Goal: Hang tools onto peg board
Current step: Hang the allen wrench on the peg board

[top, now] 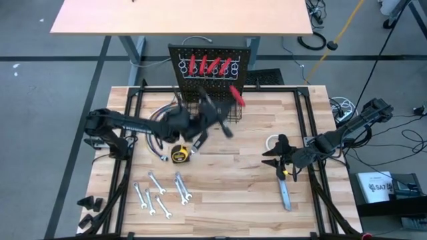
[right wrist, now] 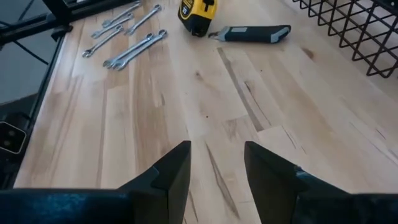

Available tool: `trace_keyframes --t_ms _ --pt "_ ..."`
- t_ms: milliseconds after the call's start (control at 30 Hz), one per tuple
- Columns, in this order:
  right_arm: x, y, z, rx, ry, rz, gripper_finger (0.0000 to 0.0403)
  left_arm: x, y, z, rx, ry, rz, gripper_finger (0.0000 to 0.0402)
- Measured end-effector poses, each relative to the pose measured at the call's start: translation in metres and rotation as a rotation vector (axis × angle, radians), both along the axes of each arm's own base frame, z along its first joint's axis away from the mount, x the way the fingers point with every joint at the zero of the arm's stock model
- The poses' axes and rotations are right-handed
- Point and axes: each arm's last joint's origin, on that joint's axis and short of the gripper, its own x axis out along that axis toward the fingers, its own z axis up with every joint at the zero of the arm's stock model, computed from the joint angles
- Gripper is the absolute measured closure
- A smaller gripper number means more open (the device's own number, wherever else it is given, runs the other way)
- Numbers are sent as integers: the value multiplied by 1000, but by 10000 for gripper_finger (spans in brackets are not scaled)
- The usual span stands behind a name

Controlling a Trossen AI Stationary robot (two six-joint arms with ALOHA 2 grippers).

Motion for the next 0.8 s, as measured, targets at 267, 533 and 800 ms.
trace_keyframes --t_ms 267,533,800 --pt "0 0 -1 -8 4 0 260 4 58 25 3 -77 148 401" --pt "0 0 -1 -34 5 13 260 14 84 24 8 -49 194 401" --pt "0 -1 -1 -57 4 2 260 18 95 25 14 -43 207 401"
